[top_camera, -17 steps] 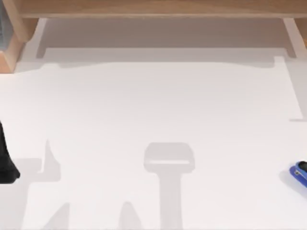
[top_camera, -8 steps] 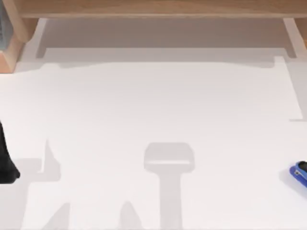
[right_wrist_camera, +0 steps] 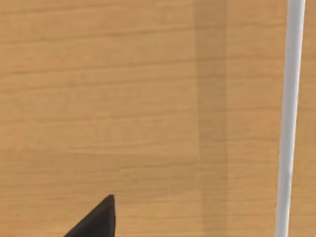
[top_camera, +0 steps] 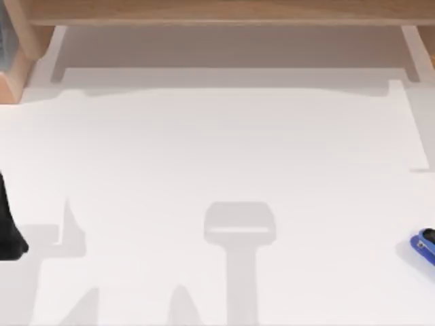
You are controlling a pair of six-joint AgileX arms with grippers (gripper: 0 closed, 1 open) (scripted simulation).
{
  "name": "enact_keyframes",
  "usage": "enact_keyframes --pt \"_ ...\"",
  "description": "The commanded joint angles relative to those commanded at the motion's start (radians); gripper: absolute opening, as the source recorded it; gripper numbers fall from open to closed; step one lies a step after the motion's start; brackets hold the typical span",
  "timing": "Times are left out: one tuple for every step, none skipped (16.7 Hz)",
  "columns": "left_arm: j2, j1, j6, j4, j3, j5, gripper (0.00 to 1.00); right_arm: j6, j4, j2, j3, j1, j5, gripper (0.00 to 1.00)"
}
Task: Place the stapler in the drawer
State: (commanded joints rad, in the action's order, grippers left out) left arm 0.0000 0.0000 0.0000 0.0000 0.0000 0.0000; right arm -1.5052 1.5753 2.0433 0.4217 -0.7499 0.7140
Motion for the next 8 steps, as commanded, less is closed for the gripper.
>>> enact_keyframes --pt "0.0 0.0 0.0 0.0 0.0 0.0 1.0 0.034 -0.036 -0.007 0.002 -0.003 -0.007 1.0" --pt "0.0 0.0 0.0 0.0 0.0 0.0 1.0 0.074 -0.08 -0.016 0.005 -0.008 -0.018 1.0" --pt "0.0 0.0 0.0 0.0 0.0 0.0 1.0 0.121 -0.133 -0.029 0.012 -0.016 -0.032 1.0" --pt "0.0 0.0 0.0 0.0 0.0 0.0 1.0 0.172 -0.197 -0.046 0.022 -0.022 -0.052 1.0" --pt "0.0 0.0 0.0 0.0 0.0 0.0 1.0 0.222 -0.267 -0.066 0.033 -0.026 -0.075 1.0" --pt "0.0 0.0 0.0 0.0 0.0 0.0 1.0 0.272 -0.345 -0.088 0.047 -0.029 -0.103 1.0" --pt "0.0 0.0 0.0 0.0 0.0 0.0 1.0 0.319 -0.426 -0.115 0.064 -0.033 -0.135 1.0" --pt "0.0 0.0 0.0 0.0 0.0 0.0 1.0 0.364 -0.508 -0.144 0.083 -0.035 -0.17 1.0"
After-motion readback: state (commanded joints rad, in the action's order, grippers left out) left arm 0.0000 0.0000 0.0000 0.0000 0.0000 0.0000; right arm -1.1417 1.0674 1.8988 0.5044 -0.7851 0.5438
